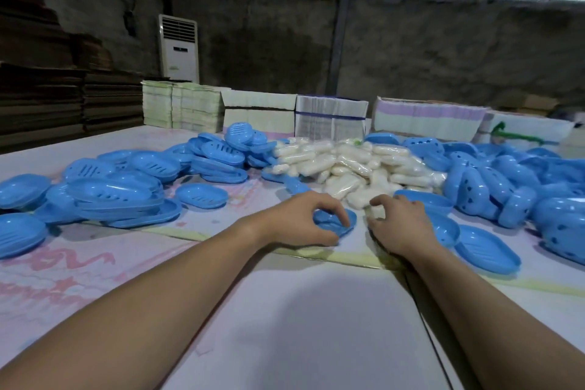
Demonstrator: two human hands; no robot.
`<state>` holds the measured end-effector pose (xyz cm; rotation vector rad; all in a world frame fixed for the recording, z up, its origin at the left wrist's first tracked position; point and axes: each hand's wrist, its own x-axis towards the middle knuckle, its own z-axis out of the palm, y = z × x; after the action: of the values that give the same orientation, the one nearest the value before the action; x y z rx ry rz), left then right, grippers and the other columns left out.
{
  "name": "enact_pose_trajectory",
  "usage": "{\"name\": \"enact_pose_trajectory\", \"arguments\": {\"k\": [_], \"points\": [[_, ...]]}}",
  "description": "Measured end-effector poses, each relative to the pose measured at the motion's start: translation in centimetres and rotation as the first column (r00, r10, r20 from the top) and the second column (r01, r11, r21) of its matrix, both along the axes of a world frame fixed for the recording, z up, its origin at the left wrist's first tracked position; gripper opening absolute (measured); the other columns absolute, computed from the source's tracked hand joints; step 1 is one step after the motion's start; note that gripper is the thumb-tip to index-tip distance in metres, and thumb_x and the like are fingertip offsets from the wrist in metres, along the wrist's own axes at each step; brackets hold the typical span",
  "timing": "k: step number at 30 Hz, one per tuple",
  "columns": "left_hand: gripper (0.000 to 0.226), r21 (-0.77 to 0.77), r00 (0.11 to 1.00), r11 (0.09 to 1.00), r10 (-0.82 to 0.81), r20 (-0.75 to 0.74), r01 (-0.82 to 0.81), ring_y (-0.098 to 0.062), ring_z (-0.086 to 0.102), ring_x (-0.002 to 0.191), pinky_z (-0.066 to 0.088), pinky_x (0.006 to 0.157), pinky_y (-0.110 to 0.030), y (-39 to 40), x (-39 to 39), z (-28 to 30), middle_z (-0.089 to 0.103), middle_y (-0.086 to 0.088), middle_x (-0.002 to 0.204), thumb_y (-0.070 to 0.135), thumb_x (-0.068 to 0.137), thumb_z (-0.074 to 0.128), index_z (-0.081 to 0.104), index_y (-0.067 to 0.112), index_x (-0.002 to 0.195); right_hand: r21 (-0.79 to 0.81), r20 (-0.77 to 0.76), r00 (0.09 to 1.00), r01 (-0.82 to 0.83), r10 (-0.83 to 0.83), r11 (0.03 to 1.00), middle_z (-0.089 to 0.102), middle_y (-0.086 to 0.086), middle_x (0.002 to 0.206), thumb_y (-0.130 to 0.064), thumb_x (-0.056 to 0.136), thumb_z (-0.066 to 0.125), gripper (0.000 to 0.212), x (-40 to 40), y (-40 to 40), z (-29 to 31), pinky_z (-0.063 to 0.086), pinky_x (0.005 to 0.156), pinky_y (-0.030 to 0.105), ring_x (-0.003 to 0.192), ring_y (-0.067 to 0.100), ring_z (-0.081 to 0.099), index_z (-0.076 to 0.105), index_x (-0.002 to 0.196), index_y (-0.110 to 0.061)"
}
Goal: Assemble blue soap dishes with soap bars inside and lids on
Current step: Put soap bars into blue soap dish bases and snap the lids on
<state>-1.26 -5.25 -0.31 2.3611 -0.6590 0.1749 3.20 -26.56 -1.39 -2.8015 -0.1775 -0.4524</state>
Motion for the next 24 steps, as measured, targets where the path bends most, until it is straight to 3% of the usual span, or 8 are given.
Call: {"name": "enact_pose_trajectory", "arguments": {"k": [3, 6, 10, 12, 15, 18, 21, 24], "points": [[0.023, -0.002, 0.999, 0.999, 0.044, 0.012, -0.044, 0.000, 0.049, 0.114, 0.041, 0.098, -0.020, 0.2, 0.3, -0.1, 0.059, 0.017, 0.120, 0.032, 0.081, 0.077, 0.068, 0.038, 0.101, -0.097, 0.093, 0.993, 0.085, -0.076, 0.992, 0.047, 0.002, 0.140, -0.039, 0.089, 0.055, 0.045, 0.1, 0.0, 0.4, 0.035, 0.099, 0.045, 0.129, 0.032, 0.034, 0.051, 0.134, -0.033], [0.040, 0.131, 0.987, 0.979, 0.153, 0.046, -0.158, -0.009, 0.039, 0.116, 0.039, 0.097, -0.027, 0.9, 0.8, -0.2, 0.051, 0.012, 0.117, 0.054, 0.079, 0.075, 0.060, 0.036, 0.111, -0.208, 0.167, 0.984, -0.024, 0.060, 0.978, 0.045, 0.001, 0.143, -0.031, 0.089, 0.053, 0.052, 0.6, 1.1, 0.7, 0.034, 0.101, 0.044, 0.130, 0.030, 0.033, 0.044, 0.140, -0.031], [0.037, 0.180, 0.986, 0.969, 0.167, 0.015, -0.167, -0.015, 0.039, 0.113, 0.038, 0.094, -0.032, 1.4, 1.5, -0.6, 0.048, 0.009, 0.111, 0.054, 0.082, 0.071, 0.060, 0.036, 0.112, -0.193, -0.113, 0.982, -0.173, 0.153, 0.966, 0.023, -0.007, 0.160, -0.025, 0.093, 0.043, 0.062, 2.0, 2.8, 0.6, 0.023, 0.112, 0.051, 0.144, 0.029, 0.017, 0.025, 0.152, -0.036], [0.033, 0.181, 0.989, 0.972, 0.149, 0.019, -0.150, -0.015, 0.038, 0.115, 0.036, 0.093, -0.031, 1.8, 1.9, -0.8, 0.049, 0.009, 0.112, 0.045, 0.084, 0.070, 0.059, 0.038, 0.115, -0.178, -0.154, 0.976, -0.181, 0.154, 0.967, 0.028, -0.008, 0.158, -0.024, 0.093, 0.041, 0.056, 2.5, 2.9, 0.2, 0.022, 0.112, 0.054, 0.142, 0.028, 0.020, 0.035, 0.148, -0.036], [0.036, 0.126, 0.989, 0.982, 0.143, -0.026, -0.139, -0.008, 0.042, 0.111, 0.040, 0.085, -0.024, 2.6, 2.4, -1.0, 0.048, 0.022, 0.110, 0.040, 0.082, 0.070, 0.059, 0.043, 0.115, -0.127, -0.020, 0.990, -0.139, 0.138, 0.982, 0.053, -0.005, 0.135, -0.030, 0.089, 0.048, 0.040, 3.0, 2.5, 0.5, 0.031, 0.104, 0.051, 0.127, 0.025, 0.036, 0.055, 0.128, -0.032], [0.038, 0.094, 0.987, 0.987, 0.139, -0.084, -0.131, 0.000, 0.046, 0.106, 0.044, 0.075, -0.019, 2.8, 2.4, -1.1, 0.047, 0.021, 0.117, 0.043, 0.077, 0.070, 0.055, 0.055, 0.110, -0.097, 0.089, 0.987, -0.122, 0.131, 0.988, 0.058, -0.003, 0.119, -0.036, 0.087, 0.052, 0.030, 3.2, 1.9, 0.7, 0.040, 0.095, 0.045, 0.117, 0.025, 0.042, 0.058, 0.116, -0.031], [0.044, 0.100, 0.987, 0.988, 0.126, -0.103, -0.116, -0.003, 0.051, 0.111, 0.050, 0.084, -0.024, 2.9, 2.4, -1.1, 0.050, 0.013, 0.128, 0.048, 0.073, 0.068, 0.053, 0.059, 0.112, -0.169, 0.009, 0.999, -0.043, 0.045, 0.985, 0.049, 0.000, 0.131, -0.051, 0.091, 0.044, 0.044, 3.1, 1.3, 0.2, 0.035, 0.100, 0.048, 0.125, 0.029, 0.036, 0.051, 0.132, -0.040], [0.049, 0.053, 0.989, 0.994, 0.102, -0.110, -0.097, 0.007, 0.049, 0.112, 0.048, 0.086, -0.021, 2.9, 2.2, -1.3, 0.049, 0.025, 0.125, 0.051, 0.069, 0.068, 0.051, 0.061, 0.114, -0.201, -0.079, 0.996, 0.035, -0.052, 0.979, 0.048, 0.003, 0.136, -0.062, 0.090, 0.037, 0.047, 3.0, 1.5, 0.4, 0.031, 0.103, 0.052, 0.129, 0.033, 0.035, 0.051, 0.132, -0.043]]}}
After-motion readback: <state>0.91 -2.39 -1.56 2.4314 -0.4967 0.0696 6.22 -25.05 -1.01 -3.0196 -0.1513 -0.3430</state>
